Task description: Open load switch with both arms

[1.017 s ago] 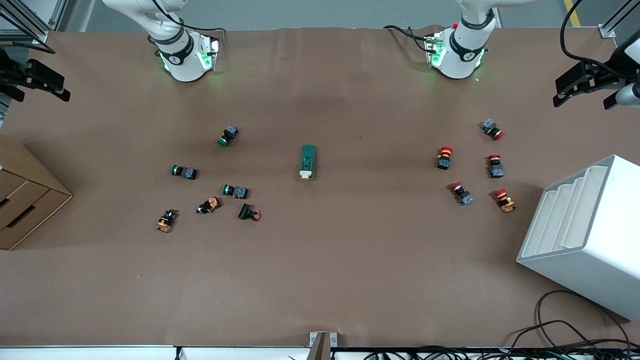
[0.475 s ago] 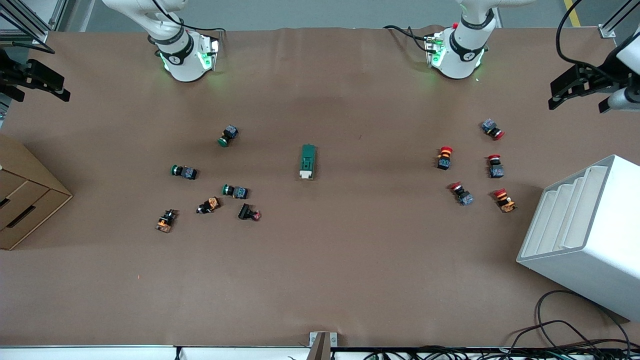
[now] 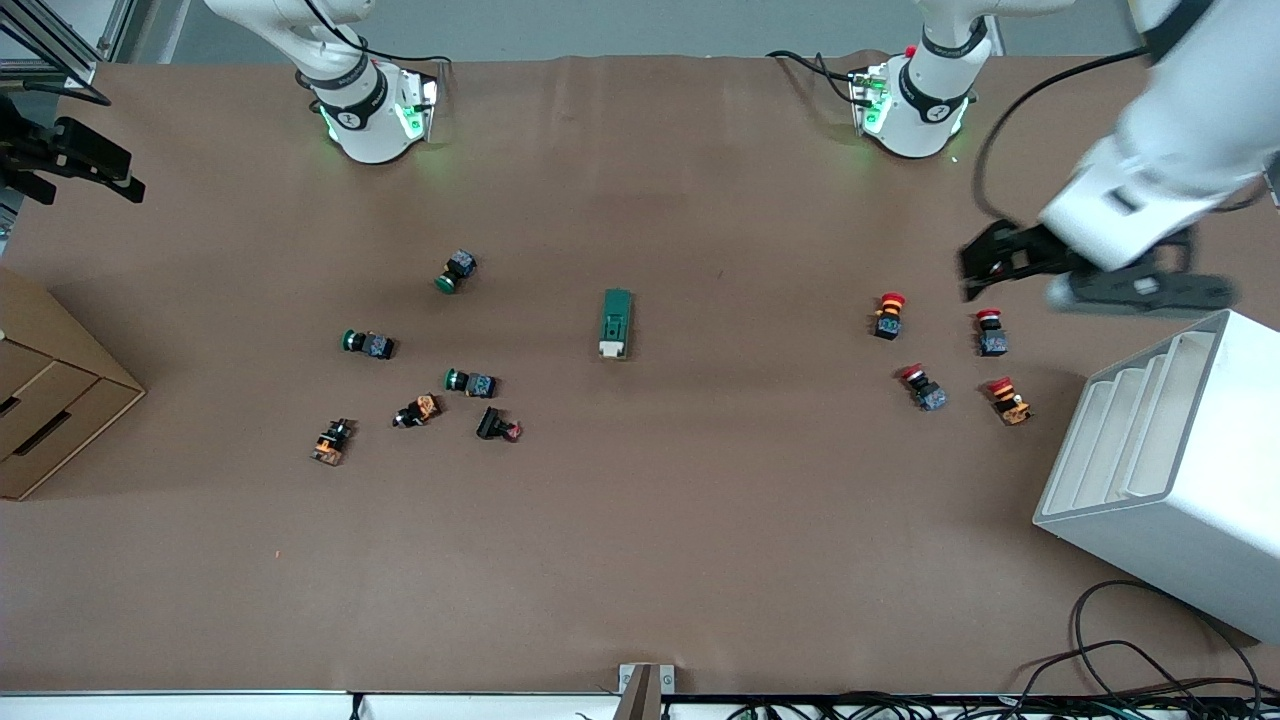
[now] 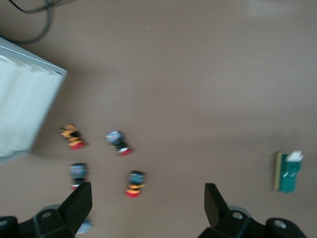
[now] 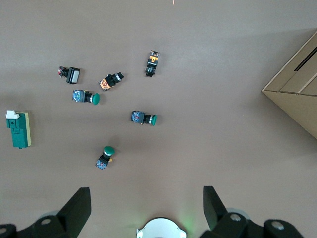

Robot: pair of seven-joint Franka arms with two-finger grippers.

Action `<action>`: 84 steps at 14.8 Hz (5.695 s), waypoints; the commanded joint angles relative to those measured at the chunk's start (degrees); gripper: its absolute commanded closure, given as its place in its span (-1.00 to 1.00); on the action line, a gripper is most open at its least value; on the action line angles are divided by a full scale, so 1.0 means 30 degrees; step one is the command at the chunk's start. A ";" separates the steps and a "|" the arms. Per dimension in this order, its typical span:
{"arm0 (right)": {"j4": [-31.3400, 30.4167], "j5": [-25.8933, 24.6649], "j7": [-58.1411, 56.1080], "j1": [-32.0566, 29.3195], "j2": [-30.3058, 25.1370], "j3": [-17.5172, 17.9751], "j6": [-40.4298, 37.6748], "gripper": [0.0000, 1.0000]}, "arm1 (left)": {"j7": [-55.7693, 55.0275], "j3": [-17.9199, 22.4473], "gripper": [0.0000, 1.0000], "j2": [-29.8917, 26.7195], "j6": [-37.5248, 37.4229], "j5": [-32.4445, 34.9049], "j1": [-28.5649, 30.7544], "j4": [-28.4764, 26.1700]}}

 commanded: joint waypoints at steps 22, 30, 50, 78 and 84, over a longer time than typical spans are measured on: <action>0.0278 -0.0549 0.0106 -0.0467 0.0484 0.0196 0.0086 -1.00 | -3.2610 -0.2664 -0.95 0.9811 0.8977 2.3442 -1.4514 -0.6041; 0.1421 -0.0578 -0.0040 -0.0467 0.3969 0.0225 0.1811 -1.00 | -3.9449 -0.2634 -0.96 1.2158 0.5554 3.1184 -1.6305 -0.6275; 0.0835 0.0682 2.6990 1.0543 1.1205 0.0371 0.9779 -1.00 | -4.4227 -0.2371 -0.97 1.5089 0.1095 3.6427 -1.6892 -0.6687; 0.1567 0.4489 3.8309 1.4679 1.6601 0.0371 1.2047 -1.00 | -4.6600 -0.2107 -0.98 1.7169 0.0099 3.6696 -1.7976 -0.5486; 0.3002 0.4374 3.8105 1.4767 1.6601 0.0371 0.8352 -1.00 | -4.6599 -0.2136 -0.98 1.7140 0.0099 3.6637 -1.7976 -0.5398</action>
